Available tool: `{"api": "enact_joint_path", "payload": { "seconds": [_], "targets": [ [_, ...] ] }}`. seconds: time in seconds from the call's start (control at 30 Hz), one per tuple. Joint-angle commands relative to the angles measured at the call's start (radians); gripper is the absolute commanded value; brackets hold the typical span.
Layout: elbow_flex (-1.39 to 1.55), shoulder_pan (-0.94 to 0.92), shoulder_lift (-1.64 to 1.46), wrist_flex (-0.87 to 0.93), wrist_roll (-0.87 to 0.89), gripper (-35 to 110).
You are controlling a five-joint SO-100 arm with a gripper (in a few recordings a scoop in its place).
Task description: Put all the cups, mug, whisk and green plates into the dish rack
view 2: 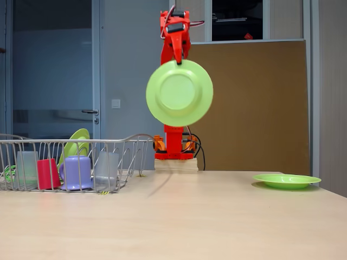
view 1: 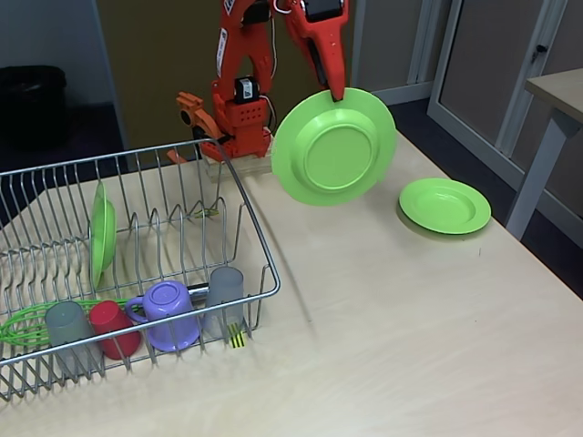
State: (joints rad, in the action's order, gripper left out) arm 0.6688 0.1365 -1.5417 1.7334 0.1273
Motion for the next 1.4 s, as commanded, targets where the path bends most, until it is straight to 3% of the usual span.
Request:
{"api": "enact_joint_path", "payload": {
  "seconds": [0.0,0.37,0.57,0.83,1.37],
  "targets": [
    [0.094,-0.101,-0.143,-0.074,-0.034,0],
    [0.859,-0.522,-0.552,-0.546,-0.023,0],
    [1.108,-0.673,-0.627,-0.735,-0.034,0],
    [1.289,-0.746,-0.687,-0.845,-0.008,0],
    [1.431,-0.765,-0.770,-0.882,0.035,0]
  ]
}}
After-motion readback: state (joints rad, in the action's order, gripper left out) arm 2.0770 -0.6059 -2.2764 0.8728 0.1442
